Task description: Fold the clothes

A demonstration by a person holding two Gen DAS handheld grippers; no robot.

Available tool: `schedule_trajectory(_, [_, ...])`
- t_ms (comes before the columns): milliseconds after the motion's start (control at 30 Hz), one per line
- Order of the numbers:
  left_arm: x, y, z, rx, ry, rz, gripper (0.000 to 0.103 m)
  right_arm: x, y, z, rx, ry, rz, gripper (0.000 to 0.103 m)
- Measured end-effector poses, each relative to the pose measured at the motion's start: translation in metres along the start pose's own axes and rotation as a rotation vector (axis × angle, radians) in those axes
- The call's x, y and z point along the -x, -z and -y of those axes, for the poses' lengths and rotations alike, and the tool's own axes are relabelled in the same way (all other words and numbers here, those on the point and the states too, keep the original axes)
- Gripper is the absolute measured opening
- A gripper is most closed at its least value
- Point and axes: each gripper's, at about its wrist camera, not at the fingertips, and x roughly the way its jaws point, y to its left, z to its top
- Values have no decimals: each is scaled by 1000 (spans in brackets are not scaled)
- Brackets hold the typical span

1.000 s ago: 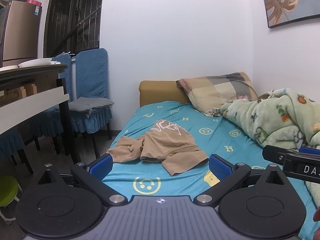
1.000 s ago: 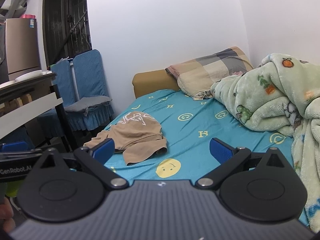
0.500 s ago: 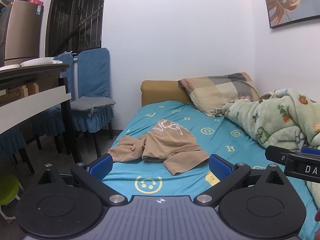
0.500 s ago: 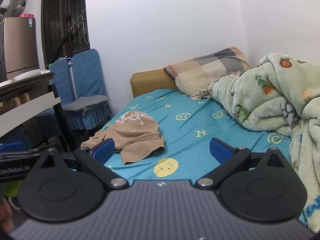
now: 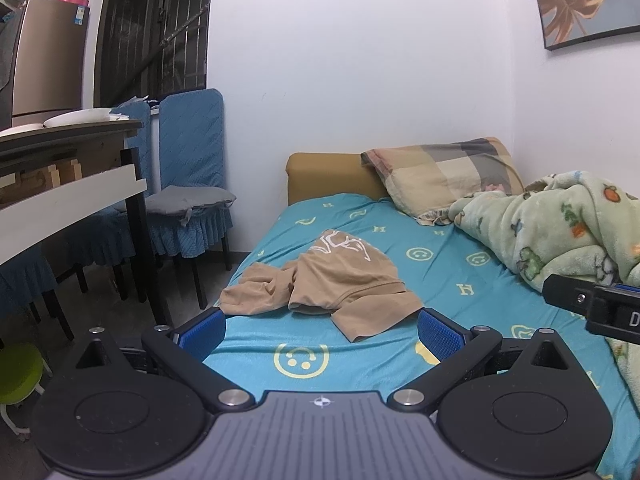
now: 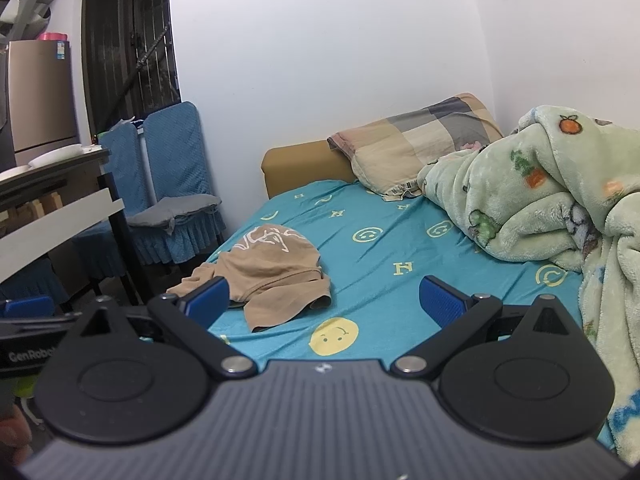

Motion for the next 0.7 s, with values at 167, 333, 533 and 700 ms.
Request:
schedule_trajectory(167, [-6,-7,-1,6,6,-11,103,0,-3,3,-8,22,1,103])
schedule_trajectory(333, [-45,-32,1,-42,-9,-62,103,-7,-40,-1,75,222,103,103])
schedule_trajectory(533, [-137,-46,6,-197,-42,-125,101,-35,-84,19,-21,168,131,103])
schedule_trajectory(700, [-235,-25,-9,-66,92,-297,91,-79,-51,32,-48,132,25,103])
